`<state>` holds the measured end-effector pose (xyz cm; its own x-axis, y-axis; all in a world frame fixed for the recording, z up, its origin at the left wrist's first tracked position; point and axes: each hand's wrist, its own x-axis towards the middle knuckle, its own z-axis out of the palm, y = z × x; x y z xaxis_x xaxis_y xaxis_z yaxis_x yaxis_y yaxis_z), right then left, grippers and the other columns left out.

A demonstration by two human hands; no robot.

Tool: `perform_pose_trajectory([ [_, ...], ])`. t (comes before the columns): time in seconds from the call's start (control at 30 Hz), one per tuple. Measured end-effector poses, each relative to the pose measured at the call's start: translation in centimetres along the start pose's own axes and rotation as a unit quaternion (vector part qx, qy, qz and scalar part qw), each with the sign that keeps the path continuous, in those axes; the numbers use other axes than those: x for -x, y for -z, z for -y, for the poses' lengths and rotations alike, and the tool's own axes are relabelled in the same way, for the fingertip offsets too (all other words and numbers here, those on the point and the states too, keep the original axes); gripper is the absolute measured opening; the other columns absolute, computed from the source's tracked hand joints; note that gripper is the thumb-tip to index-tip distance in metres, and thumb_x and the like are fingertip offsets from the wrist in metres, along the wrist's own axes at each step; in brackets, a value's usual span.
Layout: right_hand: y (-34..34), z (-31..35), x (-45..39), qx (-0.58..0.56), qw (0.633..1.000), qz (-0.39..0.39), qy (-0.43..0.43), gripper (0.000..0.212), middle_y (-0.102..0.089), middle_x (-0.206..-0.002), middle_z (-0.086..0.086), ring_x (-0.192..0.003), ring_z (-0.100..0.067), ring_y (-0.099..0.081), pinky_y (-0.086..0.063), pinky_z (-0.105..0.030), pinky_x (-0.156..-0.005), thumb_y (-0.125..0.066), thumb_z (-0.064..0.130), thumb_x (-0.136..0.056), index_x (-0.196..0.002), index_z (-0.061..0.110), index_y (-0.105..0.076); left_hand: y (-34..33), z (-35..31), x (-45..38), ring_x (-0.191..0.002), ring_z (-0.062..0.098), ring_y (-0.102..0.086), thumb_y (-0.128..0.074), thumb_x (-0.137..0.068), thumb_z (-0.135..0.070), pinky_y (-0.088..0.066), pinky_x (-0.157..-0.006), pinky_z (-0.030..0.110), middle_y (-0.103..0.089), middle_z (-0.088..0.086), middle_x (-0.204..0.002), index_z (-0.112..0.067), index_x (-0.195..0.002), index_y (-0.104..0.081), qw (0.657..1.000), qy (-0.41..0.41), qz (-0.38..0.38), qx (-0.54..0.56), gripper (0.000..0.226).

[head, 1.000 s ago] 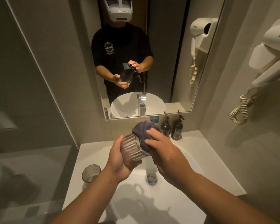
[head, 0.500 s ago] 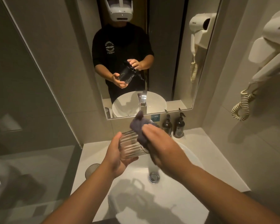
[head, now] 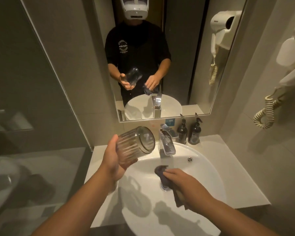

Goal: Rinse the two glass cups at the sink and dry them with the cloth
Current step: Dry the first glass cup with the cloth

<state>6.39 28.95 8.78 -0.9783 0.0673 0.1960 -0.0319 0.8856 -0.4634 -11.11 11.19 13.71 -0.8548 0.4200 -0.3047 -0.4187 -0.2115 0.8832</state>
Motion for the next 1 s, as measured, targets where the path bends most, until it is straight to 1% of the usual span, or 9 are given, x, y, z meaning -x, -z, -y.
perform_pose_trajectory([
  [0.07,-0.8,-0.6,1.1,-0.069,0.993,0.050,-0.082,0.030,-0.061,-0.118,0.012,-0.101,-0.001,-0.060,-0.038,-0.007,-0.086,-0.048,0.019,-0.096,-0.119,0.030,-0.063,0.5,-0.6,0.3,-0.084,0.024,-0.073,-0.035,-0.101,-0.050,-0.056,-0.071,0.039,-0.077,0.006,-0.096,-0.027,-0.100,-0.071,0.997,-0.040,0.013,-0.059,0.043],
  [0.17,-0.9,0.4,2.5,-0.115,0.979,0.060,-0.156,0.021,-0.066,-0.104,0.007,-0.092,-0.012,-0.064,-0.046,-0.016,-0.082,-0.044,0.033,-0.101,-0.109,0.029,-0.064,2.1,0.2,0.6,-0.094,0.021,-0.067,-0.044,-0.089,-0.054,-0.054,-0.083,0.043,-0.069,0.003,-0.110,-0.041,-0.106,-0.065,0.974,-0.106,0.018,-0.200,0.030],
  [0.27,-1.5,2.1,4.0,-0.101,0.972,0.087,-0.193,0.033,-0.066,-0.101,0.000,-0.087,-0.022,-0.064,-0.051,-0.030,-0.083,-0.035,0.044,-0.102,-0.103,0.023,-0.061,4.1,1.8,1.5,-0.093,-0.005,-0.056,-0.044,-0.081,-0.058,-0.047,-0.083,0.024,-0.056,-0.003,-0.125,-0.039,-0.133,-0.051,0.894,-0.168,0.013,-0.415,0.055],
  [0.33,-2.7,3.0,5.3,-0.053,0.973,0.103,-0.198,0.033,-0.065,-0.103,-0.001,-0.085,-0.023,-0.065,-0.053,-0.033,-0.080,-0.035,0.045,-0.101,-0.103,0.023,-0.058,5.2,3.1,2.4,-0.097,-0.001,-0.057,-0.041,-0.078,-0.066,-0.050,-0.091,0.038,-0.049,-0.008,-0.132,-0.047,-0.138,-0.043,0.850,-0.178,0.017,-0.495,0.062],
  [0.5,-7.8,5.0,8.9,0.084,0.961,0.226,-0.137,0.044,-0.042,-0.145,0.000,-0.126,-0.020,-0.047,-0.037,-0.029,-0.105,-0.049,0.018,-0.098,-0.142,0.020,-0.040,7.2,5.6,4.2,-0.108,0.012,-0.055,-0.058,-0.085,-0.057,-0.051,-0.089,0.037,-0.044,-0.005,-0.144,-0.040,-0.145,-0.039,0.787,-0.202,0.063,-0.579,0.065],
  [0.7,-11.1,5.8,11.0,0.144,0.944,0.231,-0.185,0.061,-0.040,-0.150,0.003,-0.133,-0.018,-0.039,-0.027,-0.037,-0.113,-0.032,0.060,-0.096,-0.147,0.027,-0.030,8.9,5.9,5.7,-0.128,0.019,-0.050,-0.060,-0.078,-0.062,-0.049,-0.100,0.040,-0.042,-0.006,-0.151,-0.031,-0.147,-0.037,0.745,-0.243,0.094,-0.614,0.079],
  [0.8,-8.6,6.8,9.2,0.053,0.956,0.185,-0.222,0.081,-0.018,-0.161,0.006,-0.147,-0.017,-0.019,-0.014,-0.043,-0.121,-0.026,0.076,-0.084,-0.152,0.033,-0.016,9.9,5.1,6.1,-0.140,0.018,-0.039,-0.057,-0.074,-0.070,-0.044,-0.109,0.044,-0.034,-0.008,-0.159,-0.031,-0.149,-0.038,0.725,-0.249,0.137,-0.628,0.087],
  [0.9,-5.0,7.2,3.6,-0.064,0.975,0.055,-0.205,0.078,-0.014,-0.162,0.010,-0.144,-0.011,-0.025,-0.026,-0.031,-0.113,-0.056,0.054,-0.090,-0.152,0.032,-0.014,10.0,4.5,6.1,-0.139,0.016,-0.040,-0.055,-0.070,-0.073,-0.047,-0.106,0.050,-0.030,-0.008,-0.160,-0.031,-0.147,-0.043,0.712,-0.254,0.194,-0.625,0.088],
  [1.0,-2.2,7.2,-2.3,-0.165,0.964,0.115,-0.172,0.077,-0.024,-0.158,0.013,-0.137,-0.009,-0.036,-0.037,-0.027,-0.104,-0.064,0.042,-0.089,-0.151,0.038,-0.018,9.6,4.2,5.9,-0.137,0.014,-0.041,-0.061,-0.072,-0.069,-0.049,-0.104,0.048,-0.027,-0.011,-0.159,-0.037,-0.146,-0.039,0.687,-0.294,0.231,-0.623,0.084],
])
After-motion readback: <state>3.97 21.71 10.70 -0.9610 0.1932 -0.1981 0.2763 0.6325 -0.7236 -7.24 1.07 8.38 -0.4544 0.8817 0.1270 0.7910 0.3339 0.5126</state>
